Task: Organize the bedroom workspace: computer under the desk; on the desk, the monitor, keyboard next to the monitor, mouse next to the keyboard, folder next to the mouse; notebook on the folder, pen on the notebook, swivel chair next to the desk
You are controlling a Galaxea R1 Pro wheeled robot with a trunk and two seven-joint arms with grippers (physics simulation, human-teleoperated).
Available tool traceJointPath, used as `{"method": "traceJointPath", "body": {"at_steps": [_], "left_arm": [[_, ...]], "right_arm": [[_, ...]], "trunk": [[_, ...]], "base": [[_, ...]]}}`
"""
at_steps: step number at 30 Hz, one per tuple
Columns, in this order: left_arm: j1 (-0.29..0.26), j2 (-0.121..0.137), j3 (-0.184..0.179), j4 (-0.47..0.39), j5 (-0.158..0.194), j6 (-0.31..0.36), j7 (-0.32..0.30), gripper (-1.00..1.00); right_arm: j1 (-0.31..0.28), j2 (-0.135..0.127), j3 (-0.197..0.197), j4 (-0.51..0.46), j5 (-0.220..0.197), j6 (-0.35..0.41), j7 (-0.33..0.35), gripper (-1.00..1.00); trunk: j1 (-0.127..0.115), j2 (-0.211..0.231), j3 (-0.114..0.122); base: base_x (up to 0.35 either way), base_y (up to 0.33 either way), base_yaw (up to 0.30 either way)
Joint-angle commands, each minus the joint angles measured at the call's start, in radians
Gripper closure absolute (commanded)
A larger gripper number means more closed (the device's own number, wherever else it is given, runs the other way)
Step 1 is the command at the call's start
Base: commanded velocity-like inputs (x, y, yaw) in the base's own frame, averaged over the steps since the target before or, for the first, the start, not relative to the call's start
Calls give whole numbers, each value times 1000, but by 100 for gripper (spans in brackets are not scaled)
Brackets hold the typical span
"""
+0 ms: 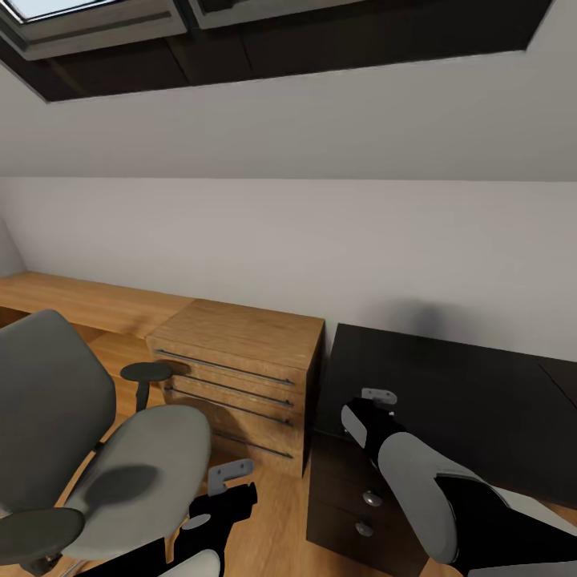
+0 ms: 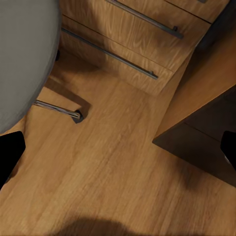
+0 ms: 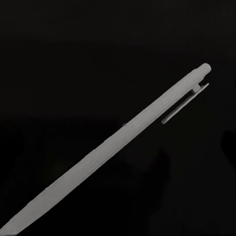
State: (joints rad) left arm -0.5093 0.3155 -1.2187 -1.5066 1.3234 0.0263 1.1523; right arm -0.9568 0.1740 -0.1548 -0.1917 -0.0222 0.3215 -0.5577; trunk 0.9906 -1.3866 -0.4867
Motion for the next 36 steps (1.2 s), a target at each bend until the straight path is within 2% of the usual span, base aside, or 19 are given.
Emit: {"method": "traceJointPath", "body": {"at_steps": [1,8,17,27,36], "left_arm": [[-2,1,-2,-1,2,3,4,-100],[-2,1,-1,-3,1,3,4,-100],[-2,1,-1,-27,0,2,4,-100],[-2,1,-2,-27,2,2,5,-100],[-2,1,-2,-27,2,3,5,-100]], "right_arm": [[0,0,-2,-2,-2,7,-4,-100],[0,0,-3,-3,-4,39,-4,-100],[0,0,-3,-3,-4,42,-4,-100],[0,0,-3,-4,-4,45,-4,-100],[0,0,-3,-8,-15,97,-3,-100]], "trunk": [[0,-1,-1],[0,-1,-1],[0,-1,-1],[0,-1,-1],[0,-1,-1]], "base": [[0,0,0],[0,0,0],[4,4,0],[124,106,0],[15,13,0]]}}
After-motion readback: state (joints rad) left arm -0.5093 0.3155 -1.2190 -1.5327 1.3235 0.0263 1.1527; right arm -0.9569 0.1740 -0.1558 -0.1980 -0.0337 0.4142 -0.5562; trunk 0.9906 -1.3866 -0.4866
